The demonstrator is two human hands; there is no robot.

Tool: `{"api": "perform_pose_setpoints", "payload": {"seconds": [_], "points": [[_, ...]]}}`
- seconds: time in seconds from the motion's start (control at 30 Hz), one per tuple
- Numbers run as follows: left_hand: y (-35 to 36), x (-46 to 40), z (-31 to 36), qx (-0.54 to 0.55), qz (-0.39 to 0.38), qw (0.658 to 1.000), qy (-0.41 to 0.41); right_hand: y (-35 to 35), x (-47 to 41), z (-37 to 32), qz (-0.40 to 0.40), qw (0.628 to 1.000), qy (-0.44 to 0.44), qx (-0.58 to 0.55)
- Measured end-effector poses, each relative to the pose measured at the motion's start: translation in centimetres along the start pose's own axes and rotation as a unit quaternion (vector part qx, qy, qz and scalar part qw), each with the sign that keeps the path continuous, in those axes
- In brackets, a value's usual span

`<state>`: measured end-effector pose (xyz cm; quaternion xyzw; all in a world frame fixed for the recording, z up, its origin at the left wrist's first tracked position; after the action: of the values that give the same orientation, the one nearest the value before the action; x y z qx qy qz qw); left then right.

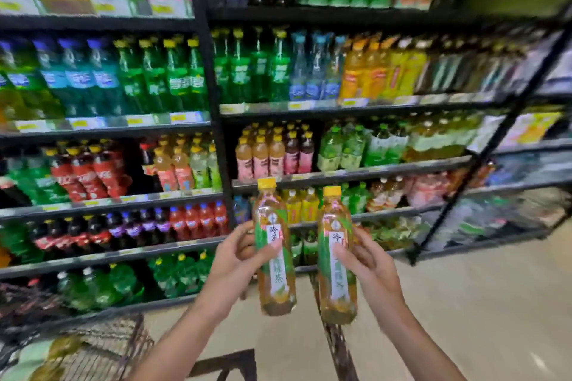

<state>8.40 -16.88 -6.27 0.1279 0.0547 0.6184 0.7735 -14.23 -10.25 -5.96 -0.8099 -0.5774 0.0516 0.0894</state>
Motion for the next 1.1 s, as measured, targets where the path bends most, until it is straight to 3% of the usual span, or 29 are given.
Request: {"api": "perform_pose_setpoints", "payload": {"seconds": [0.17, 0.37, 0.63, 1.1], "points": [[13.3, -2.1, -1.2, -0.006, -0.061, 0.998, -0.003, -13.4, -1.2, 0.4, 0.067, 0.997, -0.023, -0.010], [24.2, -5.8, -2.2, -0.025, -0.114, 0.993, 0.003, -24.2, -3.6, 1.0, 0.122, 0.992, -0.035, -0.008], [34.3, -13.4, -4.9, -0.009, -0.131, 0.991, 0.002, -33.3, -9.7, 4.0, 0.162, 0.987, -0.019, -0.006], [49.8, -33.6, -4.3, -0.018, -0.151, 0.988, 0.032, -46.1, -30.9, 2.0, 0.134, 0.989, -0.048, 0.030]]}}
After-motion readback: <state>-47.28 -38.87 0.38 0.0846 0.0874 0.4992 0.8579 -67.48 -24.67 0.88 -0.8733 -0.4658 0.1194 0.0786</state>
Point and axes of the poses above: each hand's wrist, its own x-axis away from the middle knuckle, its own y-axis out of the palm, z = x × y, the point moved 9 cm from there along -x, towards the middle knuckle, and after that the axes turned 14 degrees about x, right-handed, at the moved point
